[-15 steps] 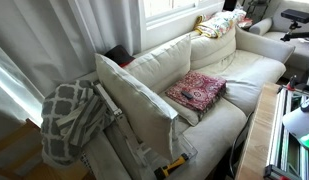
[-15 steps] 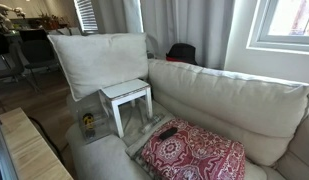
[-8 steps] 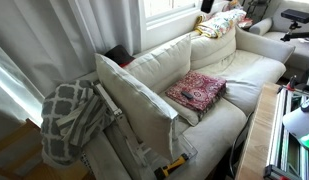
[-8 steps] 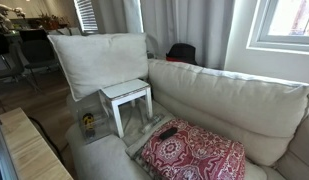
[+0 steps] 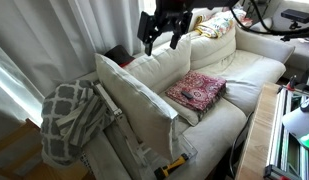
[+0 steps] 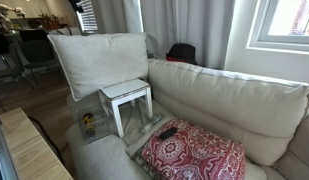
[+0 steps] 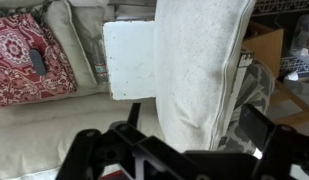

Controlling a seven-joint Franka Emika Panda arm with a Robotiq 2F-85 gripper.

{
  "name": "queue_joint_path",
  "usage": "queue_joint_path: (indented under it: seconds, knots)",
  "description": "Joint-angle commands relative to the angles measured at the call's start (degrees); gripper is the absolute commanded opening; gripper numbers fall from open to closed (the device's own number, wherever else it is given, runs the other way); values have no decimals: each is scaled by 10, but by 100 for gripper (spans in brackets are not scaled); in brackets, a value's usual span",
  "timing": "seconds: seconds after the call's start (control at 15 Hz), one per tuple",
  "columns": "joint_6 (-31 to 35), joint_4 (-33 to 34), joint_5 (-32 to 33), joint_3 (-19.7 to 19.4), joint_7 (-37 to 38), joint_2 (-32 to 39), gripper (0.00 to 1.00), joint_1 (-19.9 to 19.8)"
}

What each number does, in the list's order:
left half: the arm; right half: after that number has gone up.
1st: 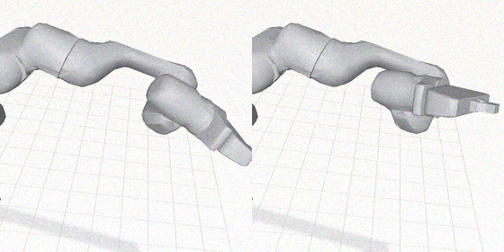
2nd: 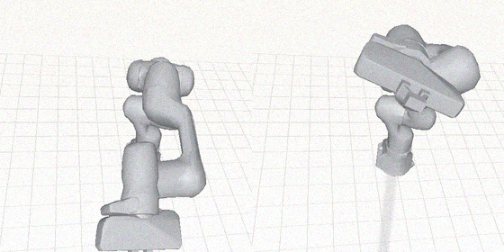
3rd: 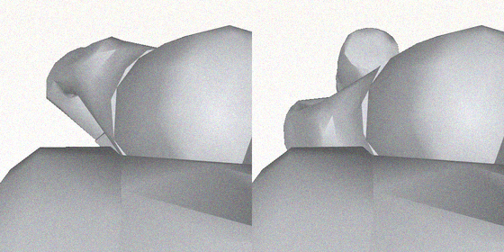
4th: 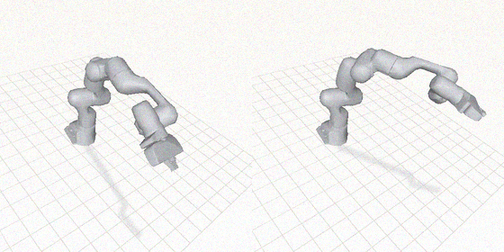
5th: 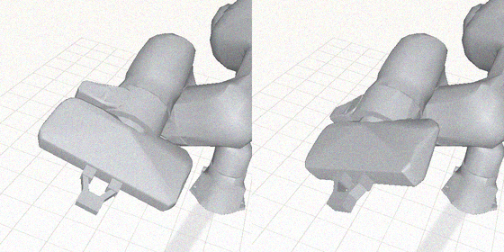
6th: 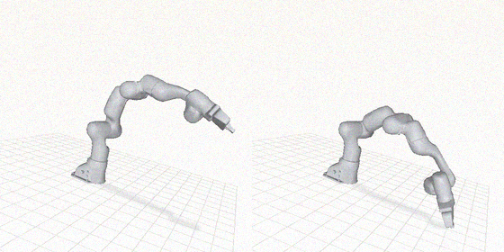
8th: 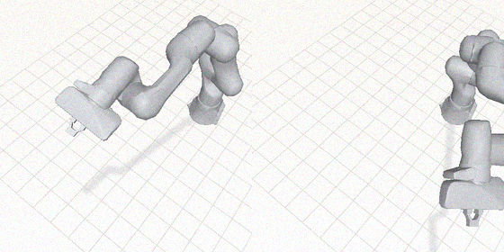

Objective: Put the remote controller on the beige pillow

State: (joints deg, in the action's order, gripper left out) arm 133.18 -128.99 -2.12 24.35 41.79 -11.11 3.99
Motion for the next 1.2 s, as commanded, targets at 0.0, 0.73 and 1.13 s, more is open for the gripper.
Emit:
queue_joint_path:
  seconds: [0.0,0.73,1.13]
  knots:
    - [24,43,29,-17,24,109,100,30]
    - [56,193,142,-125,46,287,100,132]
    - [36,228,131,-156,49,327,52,163]
